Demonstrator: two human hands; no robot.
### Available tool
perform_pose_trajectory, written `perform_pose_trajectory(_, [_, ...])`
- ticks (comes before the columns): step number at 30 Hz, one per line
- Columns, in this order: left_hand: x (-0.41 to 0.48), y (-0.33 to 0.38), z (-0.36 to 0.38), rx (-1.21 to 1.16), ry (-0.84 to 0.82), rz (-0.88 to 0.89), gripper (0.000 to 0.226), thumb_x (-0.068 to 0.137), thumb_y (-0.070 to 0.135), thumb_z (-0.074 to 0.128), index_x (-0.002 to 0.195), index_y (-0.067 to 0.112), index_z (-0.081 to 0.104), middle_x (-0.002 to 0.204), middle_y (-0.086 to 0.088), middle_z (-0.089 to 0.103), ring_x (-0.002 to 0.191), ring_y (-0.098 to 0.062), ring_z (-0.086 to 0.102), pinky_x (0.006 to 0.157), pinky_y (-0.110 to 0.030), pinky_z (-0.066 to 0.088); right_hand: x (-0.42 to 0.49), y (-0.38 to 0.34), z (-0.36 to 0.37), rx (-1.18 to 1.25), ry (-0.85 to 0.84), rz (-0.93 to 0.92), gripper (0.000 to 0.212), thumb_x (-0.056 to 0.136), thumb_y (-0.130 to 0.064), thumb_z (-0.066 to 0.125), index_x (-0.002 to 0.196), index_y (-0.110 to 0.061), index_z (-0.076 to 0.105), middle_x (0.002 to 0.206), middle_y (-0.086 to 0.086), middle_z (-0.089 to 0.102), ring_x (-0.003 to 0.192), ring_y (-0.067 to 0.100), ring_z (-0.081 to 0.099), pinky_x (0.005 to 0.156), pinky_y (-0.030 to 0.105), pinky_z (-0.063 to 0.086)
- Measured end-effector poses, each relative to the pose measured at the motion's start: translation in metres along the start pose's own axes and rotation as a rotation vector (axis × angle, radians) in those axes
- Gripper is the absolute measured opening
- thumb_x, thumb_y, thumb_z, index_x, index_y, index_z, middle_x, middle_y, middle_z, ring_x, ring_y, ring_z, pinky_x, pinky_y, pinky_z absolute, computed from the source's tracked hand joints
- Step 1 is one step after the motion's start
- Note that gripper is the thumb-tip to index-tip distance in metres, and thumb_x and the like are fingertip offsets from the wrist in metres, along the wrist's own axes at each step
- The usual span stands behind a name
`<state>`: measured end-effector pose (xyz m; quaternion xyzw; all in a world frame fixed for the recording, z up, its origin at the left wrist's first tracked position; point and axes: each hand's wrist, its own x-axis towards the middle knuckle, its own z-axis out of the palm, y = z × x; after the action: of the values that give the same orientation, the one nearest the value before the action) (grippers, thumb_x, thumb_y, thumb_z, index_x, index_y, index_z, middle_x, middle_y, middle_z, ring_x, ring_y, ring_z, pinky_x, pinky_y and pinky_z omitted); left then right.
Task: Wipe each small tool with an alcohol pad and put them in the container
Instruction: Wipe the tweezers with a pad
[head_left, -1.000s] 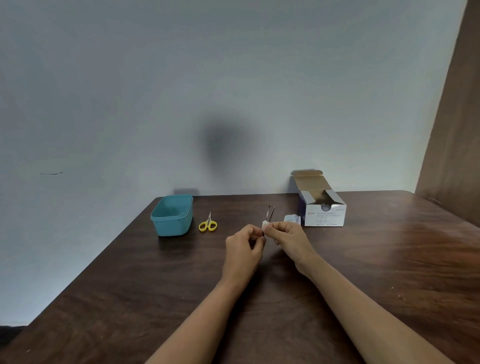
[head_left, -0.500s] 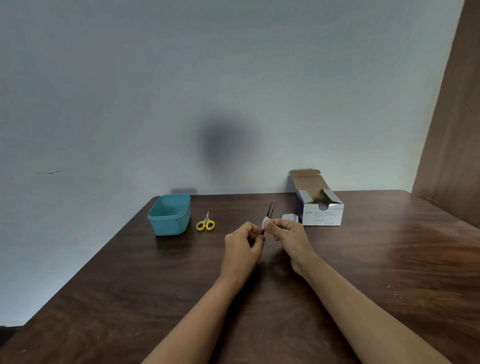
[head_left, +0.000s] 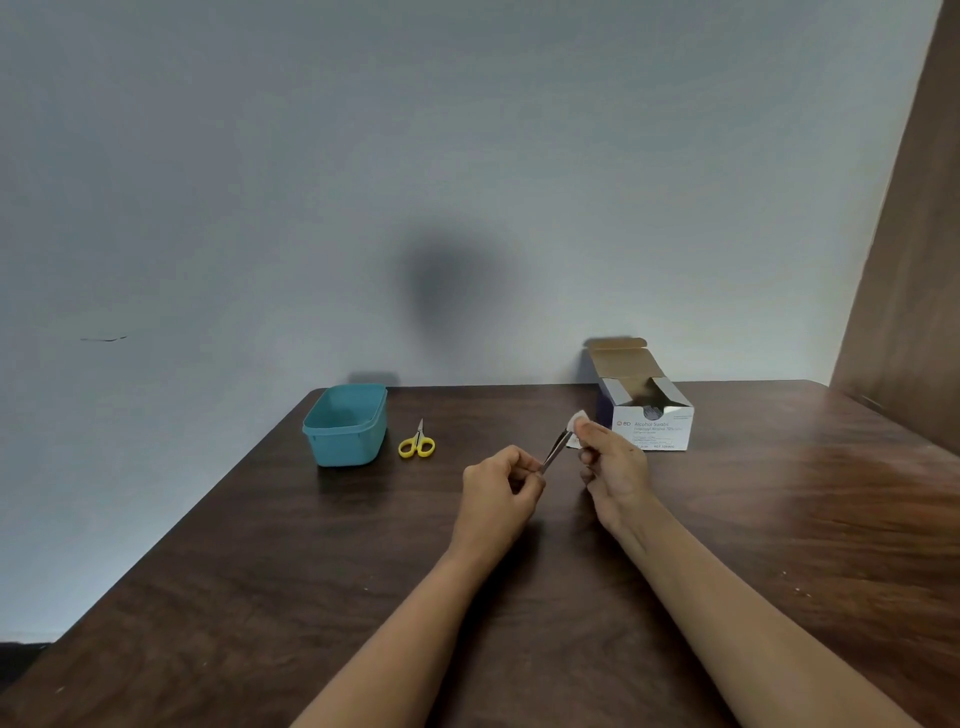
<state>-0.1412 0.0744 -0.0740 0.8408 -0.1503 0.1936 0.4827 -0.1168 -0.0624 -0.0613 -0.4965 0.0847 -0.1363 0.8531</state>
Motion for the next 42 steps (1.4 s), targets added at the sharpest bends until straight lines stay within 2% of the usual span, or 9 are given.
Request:
perform_pose_trajectory(2, [-0.001,-0.001,0.0,0.003,-0.005,-0.008,0.005,0.083,0.014,0.067,0.086,0.016,0.07,0.068,0.009,0.066,0.062,0.005,0.057,0.058,-0.006,0.042,0.001,-0.001,-0.003,-0.019,-0.047,0.008,0.004,0.083,-0.009,0.069,0.079,-0.01,0.068,0.069,-0.002,0.052,0.049,0.004,0.038,0.048,0.017,0.027])
perform_pose_trajectory(5, [0.0,-0.003,-0.002,-0.022,0.015,-0.021,0.005,0.082,0.013,0.069,0.086,0.017,0.069,0.071,0.006,0.068,0.065,0.0,0.061,0.061,-0.008,0.046,-0.005,0.002,-0.004,-0.25,-0.182,-0.044,0.003,0.08,-0.014,0.073,0.078,-0.012,0.074,0.06,-0.008,0.055,0.057,0.007,0.04,0.053,0.018,0.033])
perform_pose_trajectory(8, [0.001,-0.006,-0.004,-0.041,0.046,-0.025,0.006,0.082,0.012,0.069,0.085,0.017,0.07,0.07,0.005,0.069,0.067,-0.003,0.063,0.061,-0.01,0.048,-0.013,0.005,0.001,-0.433,-0.257,-0.121,0.008,0.081,-0.015,0.073,0.082,-0.008,0.075,0.058,-0.012,0.061,0.056,0.0,0.048,0.06,0.017,0.038])
perform_pose_trajectory(16, [0.001,-0.008,-0.003,-0.046,0.067,-0.023,0.002,0.081,0.012,0.069,0.079,0.014,0.07,0.066,0.0,0.069,0.065,-0.012,0.065,0.063,-0.026,0.052,-0.021,0.004,0.004,-0.511,-0.292,-0.201,0.01,0.083,-0.008,0.069,0.082,0.002,0.072,0.049,-0.014,0.06,0.049,-0.007,0.052,0.054,0.005,0.04])
perform_pose_trajectory(24, [0.0,-0.009,-0.004,-0.047,0.078,-0.015,0.004,0.082,0.016,0.07,0.079,0.013,0.069,0.068,0.001,0.069,0.065,-0.01,0.064,0.061,-0.022,0.052,-0.025,-0.001,0.004,-0.557,-0.351,-0.147,0.017,0.085,-0.012,0.068,0.085,0.004,0.071,0.047,-0.015,0.058,0.049,-0.008,0.052,0.053,0.002,0.038])
perform_pose_trajectory(28, [0.002,-0.01,-0.003,-0.051,0.061,-0.026,0.001,0.082,0.014,0.07,0.081,0.014,0.069,0.069,0.002,0.069,0.066,-0.007,0.064,0.06,-0.016,0.051,-0.024,0.002,0.006,-0.523,-0.276,-0.152,0.012,0.084,-0.015,0.07,0.08,-0.004,0.072,0.048,-0.016,0.059,0.051,-0.01,0.053,0.061,0.009,0.04])
perform_pose_trajectory(31, [0.003,-0.01,-0.002,-0.022,-0.001,-0.031,0.003,0.082,0.014,0.07,0.083,0.016,0.068,0.073,0.003,0.069,0.07,-0.006,0.065,0.067,-0.019,0.055,-0.021,0.005,0.006,-0.433,-0.184,-0.156,0.01,0.083,-0.018,0.071,0.08,-0.009,0.072,0.048,-0.017,0.058,0.05,-0.009,0.051,0.066,0.016,0.038])
perform_pose_trajectory(37, [0.001,-0.007,0.002,0.007,-0.065,-0.042,0.006,0.082,0.011,0.069,0.083,0.018,0.067,0.075,0.004,0.07,0.068,-0.004,0.064,0.063,-0.009,0.049,-0.006,0.003,0.0,-0.08,-0.033,-0.041,0.005,0.077,-0.013,0.076,0.079,-0.011,0.072,0.057,-0.009,0.047,0.052,0.003,0.037,0.048,0.013,0.032])
perform_pose_trajectory(42, [0.003,-0.009,-0.001,-0.179,0.012,-0.136,0.006,0.082,0.013,0.071,0.085,0.016,0.067,0.069,0.002,0.071,0.062,-0.002,0.063,0.064,-0.016,0.052,0.002,0.004,-0.003,0.103,0.004,0.019,0.007,0.08,-0.008,0.073,0.085,-0.008,0.068,0.073,-0.002,0.053,0.045,0.001,0.04,0.043,0.012,0.032])
